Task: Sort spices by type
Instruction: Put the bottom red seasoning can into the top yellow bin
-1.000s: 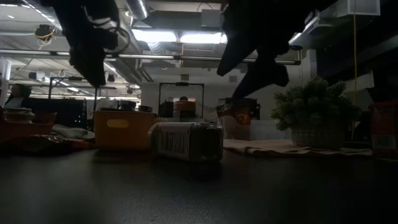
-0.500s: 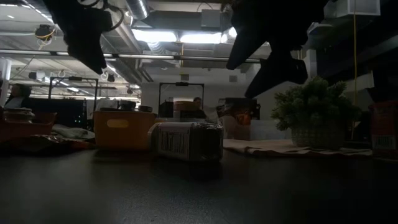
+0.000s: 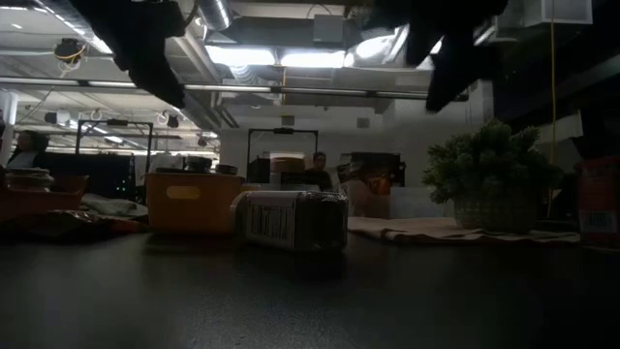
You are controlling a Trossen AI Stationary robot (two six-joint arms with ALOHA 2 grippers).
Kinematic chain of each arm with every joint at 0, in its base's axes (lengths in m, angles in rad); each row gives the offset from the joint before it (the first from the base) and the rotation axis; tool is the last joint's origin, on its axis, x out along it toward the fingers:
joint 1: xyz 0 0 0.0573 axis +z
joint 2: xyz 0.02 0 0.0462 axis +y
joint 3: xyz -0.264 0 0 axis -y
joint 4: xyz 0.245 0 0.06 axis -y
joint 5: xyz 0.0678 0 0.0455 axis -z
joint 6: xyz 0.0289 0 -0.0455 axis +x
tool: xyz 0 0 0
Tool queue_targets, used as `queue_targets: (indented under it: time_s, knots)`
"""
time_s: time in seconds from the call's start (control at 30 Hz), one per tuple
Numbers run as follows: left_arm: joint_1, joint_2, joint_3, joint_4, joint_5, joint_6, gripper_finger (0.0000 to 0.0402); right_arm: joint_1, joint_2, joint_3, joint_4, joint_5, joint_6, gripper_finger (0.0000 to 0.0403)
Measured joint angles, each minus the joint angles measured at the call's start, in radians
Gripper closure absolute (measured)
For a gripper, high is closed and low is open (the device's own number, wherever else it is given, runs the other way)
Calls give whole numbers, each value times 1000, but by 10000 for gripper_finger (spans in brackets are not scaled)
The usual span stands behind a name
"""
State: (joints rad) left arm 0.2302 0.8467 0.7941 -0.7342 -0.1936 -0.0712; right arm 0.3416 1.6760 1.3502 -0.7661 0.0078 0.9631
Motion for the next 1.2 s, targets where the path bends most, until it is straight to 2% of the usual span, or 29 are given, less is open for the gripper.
queue_targets:
  time_s: [0.2, 0.53, 0.67, 1.03, 1.2]
  knots:
    - [-21, 0, -19, 46, 0, 44, 150, 97, 0, 116, -230, 2, -13, 114]
    - [-39, 0, -19, 47, 0, 44, 150, 265, -1, 122, -534, 10, 208, 114]
    - [-39, 0, -19, 47, 0, 16, 150, 311, -1, 121, -661, 10, 220, 114]
    - [-46, 0, -19, 46, 0, -94, 150, 394, -1, -4, -643, -1, 216, 114]
    - [-67, 0, -19, 46, 0, -135, 150, 392, -1, -59, -636, -1, 214, 114]
